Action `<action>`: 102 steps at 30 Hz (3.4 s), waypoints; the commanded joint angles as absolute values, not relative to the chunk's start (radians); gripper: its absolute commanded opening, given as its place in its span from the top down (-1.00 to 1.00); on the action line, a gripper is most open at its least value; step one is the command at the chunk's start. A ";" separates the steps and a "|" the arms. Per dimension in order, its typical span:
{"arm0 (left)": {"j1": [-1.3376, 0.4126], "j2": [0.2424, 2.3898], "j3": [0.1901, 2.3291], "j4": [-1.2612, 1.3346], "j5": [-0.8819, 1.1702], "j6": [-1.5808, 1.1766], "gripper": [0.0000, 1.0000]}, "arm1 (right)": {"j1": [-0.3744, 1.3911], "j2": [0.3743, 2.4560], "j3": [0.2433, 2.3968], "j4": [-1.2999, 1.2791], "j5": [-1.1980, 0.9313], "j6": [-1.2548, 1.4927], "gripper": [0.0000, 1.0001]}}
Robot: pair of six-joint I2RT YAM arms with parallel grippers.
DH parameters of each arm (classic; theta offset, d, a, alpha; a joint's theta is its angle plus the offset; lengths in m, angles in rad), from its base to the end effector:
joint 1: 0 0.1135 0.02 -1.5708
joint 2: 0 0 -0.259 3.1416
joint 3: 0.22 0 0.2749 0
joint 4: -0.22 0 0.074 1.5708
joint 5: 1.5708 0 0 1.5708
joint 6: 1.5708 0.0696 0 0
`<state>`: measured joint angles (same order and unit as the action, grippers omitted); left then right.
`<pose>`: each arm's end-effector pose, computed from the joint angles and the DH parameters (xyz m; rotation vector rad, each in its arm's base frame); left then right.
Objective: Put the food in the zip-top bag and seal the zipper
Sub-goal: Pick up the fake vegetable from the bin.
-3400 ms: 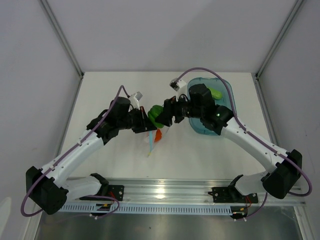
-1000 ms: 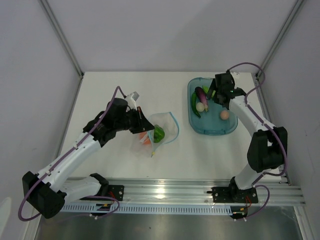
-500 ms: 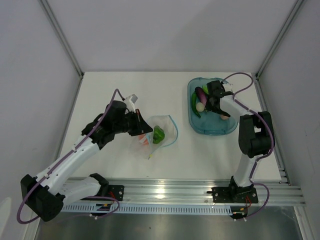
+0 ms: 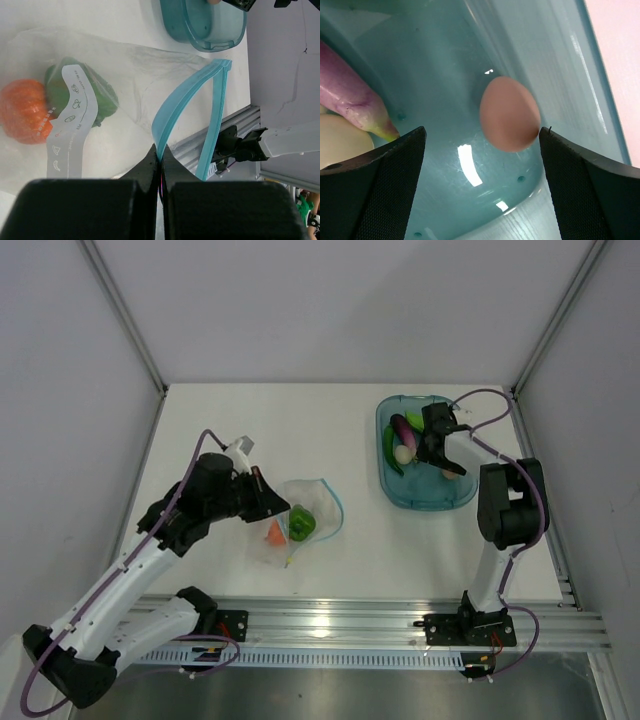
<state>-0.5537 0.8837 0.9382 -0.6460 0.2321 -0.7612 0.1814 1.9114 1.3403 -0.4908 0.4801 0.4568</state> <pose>0.1940 -0.1388 0.3092 -0.0968 2.3208 -0.9690 0.4295 0.0461 0.1445 0.4988 2.4446 -0.3756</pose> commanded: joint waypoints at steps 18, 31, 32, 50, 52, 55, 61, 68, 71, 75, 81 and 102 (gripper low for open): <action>-0.546 0.910 0.920 -0.578 0.252 -0.790 0.99 | 0.198 1.824 1.287 -0.431 0.502 0.439 -0.90; -0.546 0.989 0.948 -0.535 0.276 -0.698 0.99 | 0.189 1.884 1.292 -0.385 0.574 0.400 -0.82; -0.546 0.994 0.946 -0.528 0.290 -0.696 0.99 | 0.186 1.891 1.298 -0.388 0.574 0.403 -0.81; -0.546 1.031 0.956 -0.460 0.334 -0.693 0.99 | 0.181 1.983 1.350 -0.388 0.609 0.383 -0.50; -0.546 1.023 0.956 -0.459 0.328 -0.695 0.99 | 0.179 1.990 1.354 -0.390 0.607 0.379 -0.44; -0.545 1.019 0.948 -0.463 0.322 -0.695 0.99 | 0.179 1.997 1.362 -0.402 0.612 0.383 -0.19; -0.545 1.014 0.931 -0.465 0.321 -0.698 0.99 | 0.179 1.988 1.362 -0.399 0.609 0.385 0.10; -0.545 1.005 0.922 -0.457 0.324 -0.706 0.99 | 0.201 1.882 1.316 -0.374 0.557 0.362 0.81; -0.545 0.989 0.905 -0.448 0.325 -0.707 0.99 | 0.233 1.823 1.316 -0.391 0.529 0.357 1.00; -0.545 0.976 0.890 -0.443 0.322 -0.709 0.99 | 0.290 1.723 1.305 -0.384 0.453 0.350 1.00; -0.543 0.966 0.882 -0.436 0.325 -0.713 0.99 | 0.399 1.531 1.261 -0.357 0.300 0.305 1.00; -0.545 0.974 0.900 -0.437 0.330 -0.724 0.99 | 0.784 1.101 1.094 -0.311 -0.296 0.147 0.87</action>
